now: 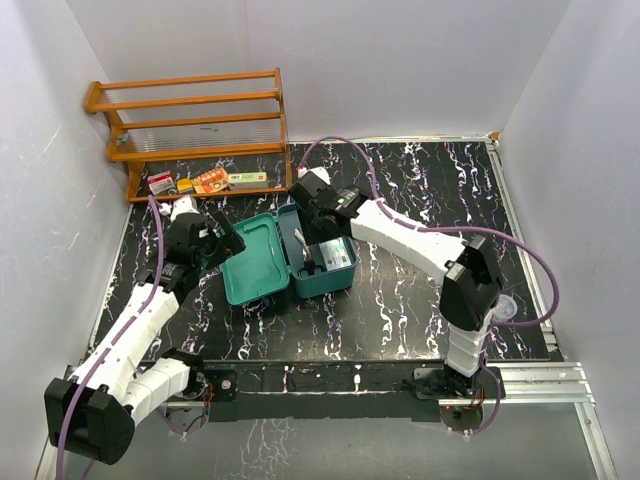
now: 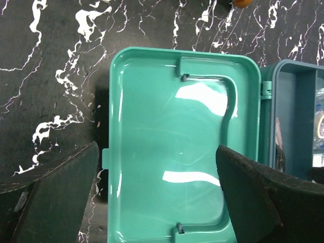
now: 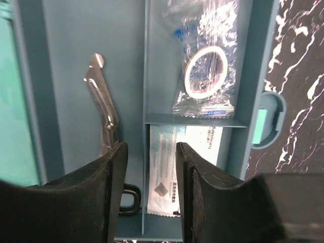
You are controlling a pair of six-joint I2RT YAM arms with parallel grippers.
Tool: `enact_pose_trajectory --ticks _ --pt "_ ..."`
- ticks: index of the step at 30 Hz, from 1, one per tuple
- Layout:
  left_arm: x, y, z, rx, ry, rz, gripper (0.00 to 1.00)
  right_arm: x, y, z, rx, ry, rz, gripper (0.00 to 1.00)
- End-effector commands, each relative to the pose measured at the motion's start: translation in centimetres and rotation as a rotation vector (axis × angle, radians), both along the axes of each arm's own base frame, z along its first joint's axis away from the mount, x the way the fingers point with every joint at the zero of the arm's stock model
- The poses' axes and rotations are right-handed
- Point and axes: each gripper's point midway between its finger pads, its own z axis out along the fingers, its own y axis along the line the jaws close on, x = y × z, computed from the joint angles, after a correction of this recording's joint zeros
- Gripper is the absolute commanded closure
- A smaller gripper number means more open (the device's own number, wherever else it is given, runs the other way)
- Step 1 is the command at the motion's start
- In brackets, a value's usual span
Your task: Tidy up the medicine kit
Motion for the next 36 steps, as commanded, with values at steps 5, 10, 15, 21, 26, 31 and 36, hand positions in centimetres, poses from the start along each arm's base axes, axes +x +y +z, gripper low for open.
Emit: enact_pose_trajectory --ticks 5,10,15,21,26,31,36 --pt "-1.0 0.3 -0.5 -0.105 -0.017 -0.027 0.01 2.6 -0.7 8.5 0.207 -0.234 -0.04 0.56" --pt "-1.5 0.4 -2.8 -0.174 0.029 0.001 0.01 3.7 -3.9 8.5 0.289 -0.251 -0.134 0.52" --pt "-1.1 -1.0 -4.1 -0.331 -0.009 -0.05 0.01 4.4 -6.9 8.1 0.372 -0.247 -0.192 0.48" --pt "-0.8 -2.7 -3.6 -0.528 -0.08 -0.122 0.01 4.3 -8.6 7.1 0.405 -0.23 -0.218 0.46" --pt "-0.5 -4.1 -0.5 -0.778 -0.193 -0.181 0.01 4.0 -8.4 7.9 0.503 -0.254 -0.236 0.47" --pt "-0.3 -4.4 2.3 -0.827 -0.258 -0.234 0.02 4.1 -8.8 8.6 0.556 -0.303 -0.278 0.47" --pt "0.0 -4.3 4.9 -0.779 -0.256 -0.261 0.02 4.5 -9.8 8.1 0.53 -0.327 -0.331 0.45"
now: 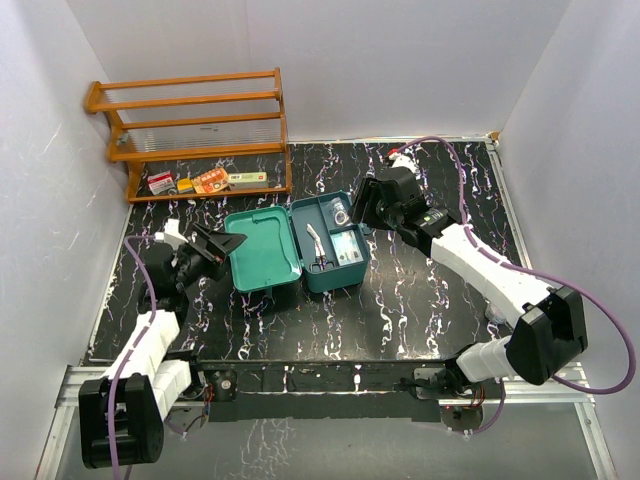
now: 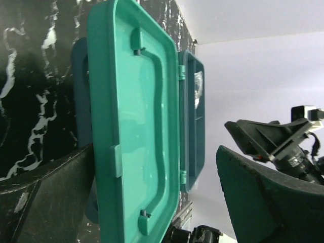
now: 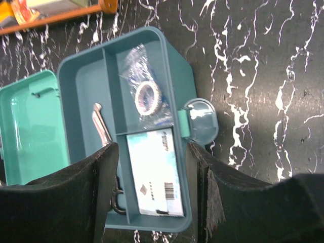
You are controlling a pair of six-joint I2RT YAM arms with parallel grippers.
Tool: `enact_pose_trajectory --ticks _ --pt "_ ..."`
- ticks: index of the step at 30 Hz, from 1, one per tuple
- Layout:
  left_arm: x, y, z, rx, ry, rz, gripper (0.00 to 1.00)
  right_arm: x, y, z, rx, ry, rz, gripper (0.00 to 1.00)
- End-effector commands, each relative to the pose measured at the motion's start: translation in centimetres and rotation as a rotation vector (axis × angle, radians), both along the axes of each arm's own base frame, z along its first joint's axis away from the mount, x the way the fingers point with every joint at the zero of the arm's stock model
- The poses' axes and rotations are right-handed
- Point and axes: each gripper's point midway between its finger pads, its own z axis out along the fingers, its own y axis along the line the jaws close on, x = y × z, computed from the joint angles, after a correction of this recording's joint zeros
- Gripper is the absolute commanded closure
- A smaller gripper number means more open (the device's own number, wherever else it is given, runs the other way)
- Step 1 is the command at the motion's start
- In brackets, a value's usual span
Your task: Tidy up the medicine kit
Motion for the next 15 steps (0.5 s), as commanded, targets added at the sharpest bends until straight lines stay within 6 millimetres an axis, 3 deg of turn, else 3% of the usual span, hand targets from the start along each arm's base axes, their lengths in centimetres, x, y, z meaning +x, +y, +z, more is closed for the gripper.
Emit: enact_pose_trajectory --ticks 1,9,15 --pt "0.5 -0.7 6.7 0.017 -0.142 -0.083 0.02 1.4 -0.4 2.3 0.045 -0.094 -0.061 0.45" --pt "1.1 -1.8 10.0 0.031 -0.11 -0.21 0.02 2.2 -0.1 -0.2 0.058 -0.025 -0.017 0.36" --pt "1.5 -2.7 11.7 -0.044 -0.135 -0.285 0.02 2.2 1.6 -1.6 0.107 0.028 0.109 0.32"
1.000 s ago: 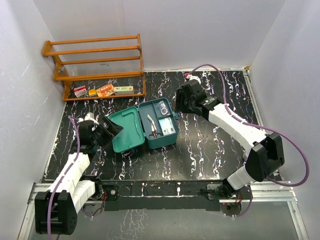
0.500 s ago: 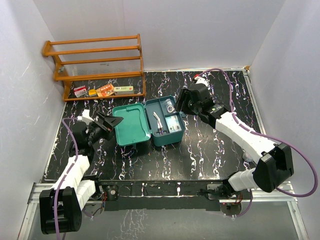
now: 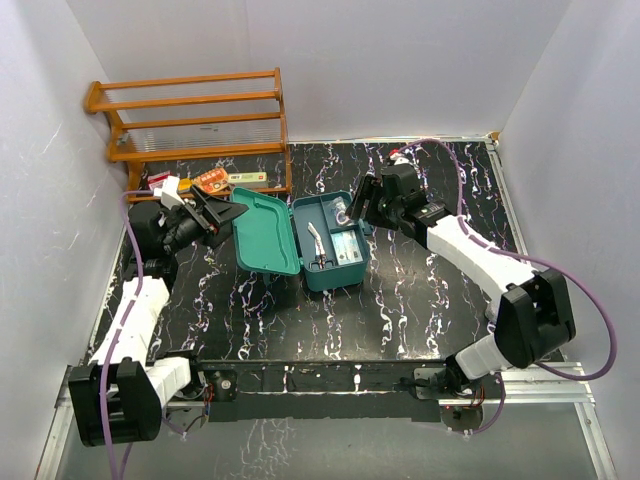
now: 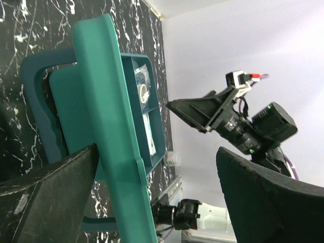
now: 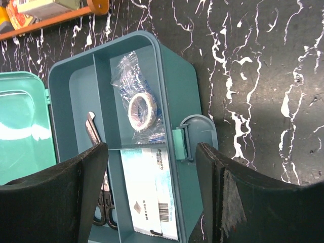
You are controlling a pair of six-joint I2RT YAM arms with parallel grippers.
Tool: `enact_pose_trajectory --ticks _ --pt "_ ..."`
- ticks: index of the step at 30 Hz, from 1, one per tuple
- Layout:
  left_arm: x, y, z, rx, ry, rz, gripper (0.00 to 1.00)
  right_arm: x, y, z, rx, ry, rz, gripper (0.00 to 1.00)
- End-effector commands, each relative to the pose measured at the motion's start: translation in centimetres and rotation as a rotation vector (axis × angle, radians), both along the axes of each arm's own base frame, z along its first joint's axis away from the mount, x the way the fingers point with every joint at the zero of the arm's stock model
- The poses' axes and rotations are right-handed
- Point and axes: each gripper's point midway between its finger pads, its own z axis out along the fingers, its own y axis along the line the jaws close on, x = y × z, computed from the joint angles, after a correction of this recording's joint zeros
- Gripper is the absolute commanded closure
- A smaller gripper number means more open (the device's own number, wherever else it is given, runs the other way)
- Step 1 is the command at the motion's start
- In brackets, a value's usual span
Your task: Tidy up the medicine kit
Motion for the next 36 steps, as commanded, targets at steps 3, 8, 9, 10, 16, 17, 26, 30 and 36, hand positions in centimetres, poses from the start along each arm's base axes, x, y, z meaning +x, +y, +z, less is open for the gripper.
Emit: enact_pose_trajectory --ticks 3,8,9,10,16,17,26,30,36 --pt "-0.9 -1.7 1.9 -0.1 -0.002 -0.157 0.05 0.5 2.4 0.1 0.074 -0.008 0.129 0.31" --pt "-0.8 -1.9 3.3 -0.1 -0.048 -0.19 0.05 -0.3 3.8 -0.6 0.117 0.037 0.198 0.31" --pt "-0.8 -2.0 3.6 -0.098 -0.055 -0.195 0.05 -0.5 4.1 -0.7 0.13 0.047 0.218 0.31" --pt "-0.9 -2.0 3.6 -0.097 -0.055 -0.2 0.05 -0.7 4.4 -0.6 0.142 0.052 0.233 0.31" --pt "-1.0 -2.1 3.9 -0.099 -0.055 -0.208 0.05 -1.9 5.9 -0.6 0.222 0.08 0.298 0.32" --pt "-1.1 -2.1 3.8 -0.097 -0.048 -0.207 0.05 -2.0 6.2 -0.6 0.234 0.083 0.306 0.32" --pt "-1.6 -1.8 3.8 -0.019 -0.027 -0.188 0.05 -4.0 10.3 -0.1 0.362 0.124 0.39 0.32" --pt "-1.7 -1.1 3.5 0.055 0.011 -0.15 0.05 -4.6 11.9 0.6 0.4 0.124 0.419 0.32" --pt "-2.2 -1.3 4.5 0.059 -0.009 -0.169 0.06 -4.4 11.8 0.5 0.427 0.168 0.311 0.33"
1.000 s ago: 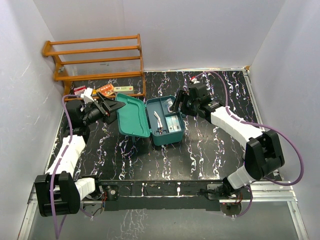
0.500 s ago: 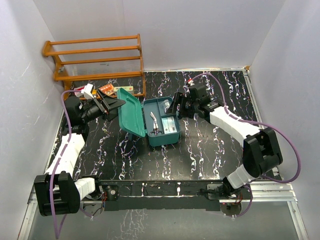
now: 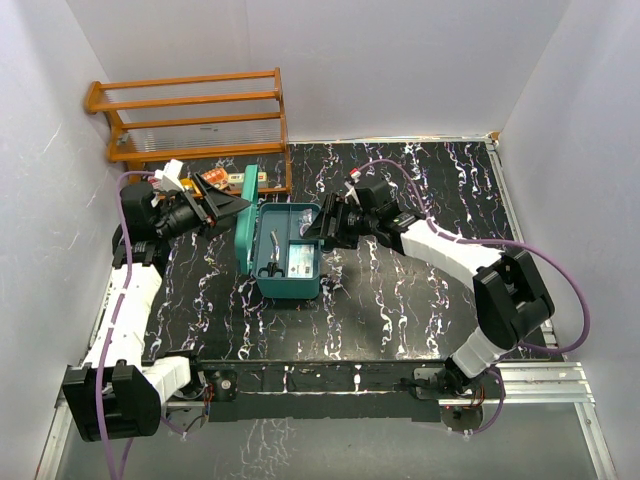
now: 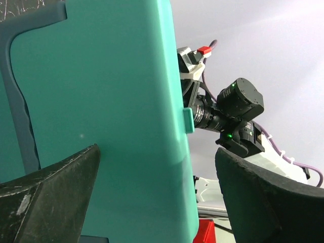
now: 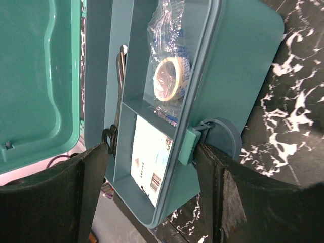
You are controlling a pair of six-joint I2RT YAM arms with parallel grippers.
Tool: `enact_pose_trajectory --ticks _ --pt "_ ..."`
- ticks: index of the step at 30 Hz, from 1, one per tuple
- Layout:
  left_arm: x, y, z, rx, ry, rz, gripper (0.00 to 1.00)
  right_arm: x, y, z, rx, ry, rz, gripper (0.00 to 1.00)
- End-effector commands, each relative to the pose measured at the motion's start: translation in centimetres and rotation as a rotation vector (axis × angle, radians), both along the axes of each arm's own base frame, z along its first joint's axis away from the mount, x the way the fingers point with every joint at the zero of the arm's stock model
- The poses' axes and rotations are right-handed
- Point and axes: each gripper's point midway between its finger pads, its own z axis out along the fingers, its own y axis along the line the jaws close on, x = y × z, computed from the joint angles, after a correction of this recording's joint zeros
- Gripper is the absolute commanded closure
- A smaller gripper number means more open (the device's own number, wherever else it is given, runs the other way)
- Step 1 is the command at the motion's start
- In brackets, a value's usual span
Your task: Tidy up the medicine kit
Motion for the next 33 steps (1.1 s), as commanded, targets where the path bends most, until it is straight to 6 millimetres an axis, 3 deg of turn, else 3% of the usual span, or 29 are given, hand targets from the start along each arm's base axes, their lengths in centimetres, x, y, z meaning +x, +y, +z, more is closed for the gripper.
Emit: enact_pose_trajectory --ticks 1,4,8,16,23,33 --pt "-1.4 -0.3 1.3 0.026 -0.028 -0.038 0.07 0.9 0.3 2.6 0.073 -0.023 -0.094 0.33" --pt "-1.7 0.3 0.3 0.09 0.004 -0.012 0.06 1.4 -1.5 3.5 0.048 -0.062 -0.186 0.32" --pt "-2.0 -0.3 0.6 0.032 0.007 -0.042 0.07 1.3 -2.8 4.5 0.026 -0.102 -0.229 0.32" --pt "-2.6 -1.2 1.9 -0.07 -0.017 -0.093 0.07 1.2 -4.0 6.2 0.015 -0.16 -0.266 0.32" --pt "-2.9 -1.8 1.8 -0.14 0.01 -0.142 0.07 1.7 -5.4 7.7 0.002 -0.223 -0.333 0.32" --pt "-2.4 -1.9 1.7 -0.165 0.038 -0.155 0.07 1.7 -5.6 9.3 0.023 -0.308 -0.322 0.32"
